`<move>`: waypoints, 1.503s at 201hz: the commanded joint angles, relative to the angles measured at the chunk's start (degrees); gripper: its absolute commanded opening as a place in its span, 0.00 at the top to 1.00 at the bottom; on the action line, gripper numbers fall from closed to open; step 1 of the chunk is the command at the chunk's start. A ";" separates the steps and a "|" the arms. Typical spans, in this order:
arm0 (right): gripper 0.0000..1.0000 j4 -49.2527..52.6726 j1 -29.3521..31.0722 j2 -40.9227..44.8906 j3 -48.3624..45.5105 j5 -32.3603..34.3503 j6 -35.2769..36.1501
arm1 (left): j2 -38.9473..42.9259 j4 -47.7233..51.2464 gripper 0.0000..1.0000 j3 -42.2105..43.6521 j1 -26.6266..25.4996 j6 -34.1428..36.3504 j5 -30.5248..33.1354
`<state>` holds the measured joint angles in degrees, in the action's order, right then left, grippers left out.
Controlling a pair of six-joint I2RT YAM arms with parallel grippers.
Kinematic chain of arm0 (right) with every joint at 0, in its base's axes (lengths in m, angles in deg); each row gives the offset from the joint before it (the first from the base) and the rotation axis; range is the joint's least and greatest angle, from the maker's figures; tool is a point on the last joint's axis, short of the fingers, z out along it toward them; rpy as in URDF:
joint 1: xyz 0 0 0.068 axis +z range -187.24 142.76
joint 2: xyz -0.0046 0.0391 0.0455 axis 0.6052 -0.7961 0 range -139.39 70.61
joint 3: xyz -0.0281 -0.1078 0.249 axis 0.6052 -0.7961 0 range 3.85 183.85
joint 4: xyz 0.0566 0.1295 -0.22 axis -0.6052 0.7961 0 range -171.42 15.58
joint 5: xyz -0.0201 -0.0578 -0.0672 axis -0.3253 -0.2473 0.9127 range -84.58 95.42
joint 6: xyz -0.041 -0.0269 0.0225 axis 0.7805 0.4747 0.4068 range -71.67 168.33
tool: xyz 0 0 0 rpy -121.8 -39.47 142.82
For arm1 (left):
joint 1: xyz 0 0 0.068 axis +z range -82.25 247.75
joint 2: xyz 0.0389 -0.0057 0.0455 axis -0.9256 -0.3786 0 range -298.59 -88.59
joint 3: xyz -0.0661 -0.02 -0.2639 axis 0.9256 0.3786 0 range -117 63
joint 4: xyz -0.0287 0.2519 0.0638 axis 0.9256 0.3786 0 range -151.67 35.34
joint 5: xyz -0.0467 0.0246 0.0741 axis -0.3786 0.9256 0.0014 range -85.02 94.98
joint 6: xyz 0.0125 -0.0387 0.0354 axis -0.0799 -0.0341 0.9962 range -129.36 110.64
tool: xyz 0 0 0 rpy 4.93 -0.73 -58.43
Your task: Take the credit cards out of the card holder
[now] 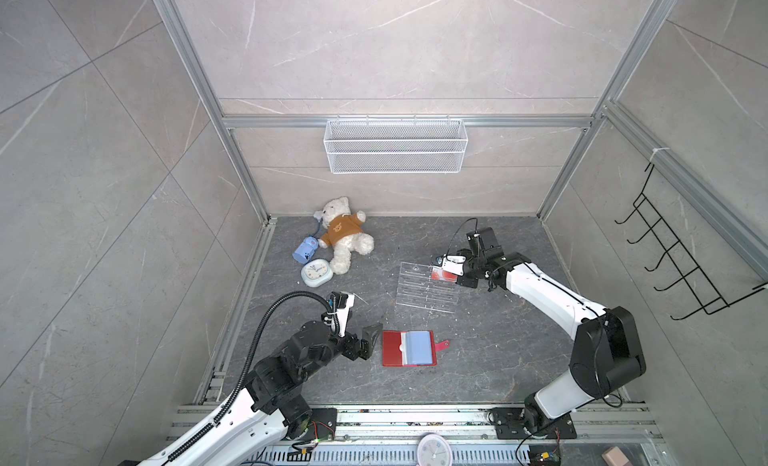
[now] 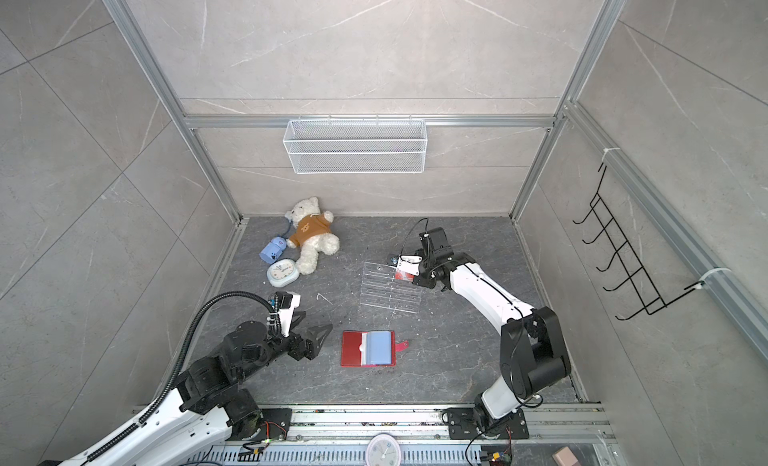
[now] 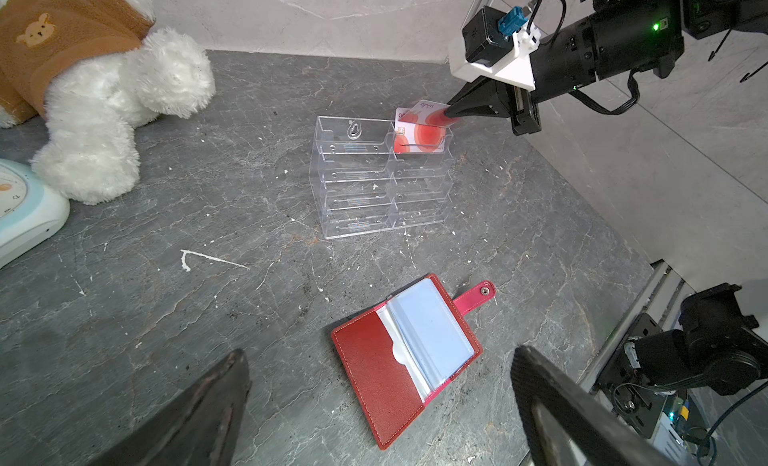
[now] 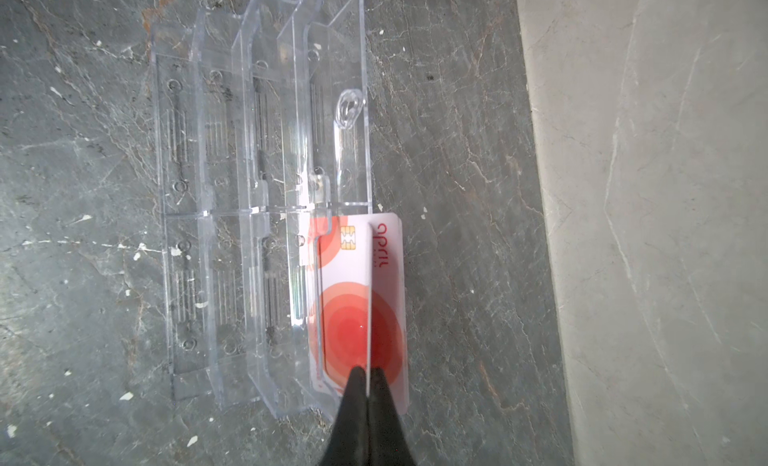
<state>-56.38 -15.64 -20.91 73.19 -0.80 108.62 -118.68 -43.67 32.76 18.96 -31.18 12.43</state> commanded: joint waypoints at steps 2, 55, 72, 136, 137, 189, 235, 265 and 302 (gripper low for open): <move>1.00 2.46 -0.18 -1.02 1.39 -0.95 1.08 | -0.32 -2.15 0.00 -0.13 0.08 1.25 0.46; 1.00 2.82 -0.16 -1.97 1.37 -0.68 1.37 | -0.59 -2.21 0.01 -0.17 0.10 1.32 0.19; 1.00 3.56 -0.19 -2.46 1.99 -0.71 1.39 | -0.67 -2.28 0.01 -0.13 0.10 1.28 -0.07; 0.97 4.23 -0.12 -3.29 2.49 -1.08 1.11 | -1.18 -2.62 0.01 -0.17 0.17 1.61 -0.42; 0.97 4.27 -0.10 -3.30 2.48 -1.08 1.13 | -1.15 -2.66 0.01 -0.22 0.18 1.61 -0.42; 0.96 4.85 0.04 -3.89 3.06 -1.62 0.86 | -1.64 -2.85 0.01 -0.22 0.10 1.66 -0.77; 0.93 4.78 0.13 -4.16 3.18 -1.07 0.38 | -1.73 -2.86 0.01 -0.18 0.11 1.61 -1.05; 0.93 4.83 0.14 -4.27 3.40 -0.77 0.28 | -1.73 -2.88 0.01 -0.19 0.11 1.61 -1.01; 0.90 4.85 0.15 -4.21 3.32 -0.47 0.44 | -1.64 -3.06 0.01 0.00 0.11 1.61 -1.38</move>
<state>-53.14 -15.61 -23.82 75.18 -1.63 109.43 -120.43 -44.10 32.76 18.94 -31.16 11.92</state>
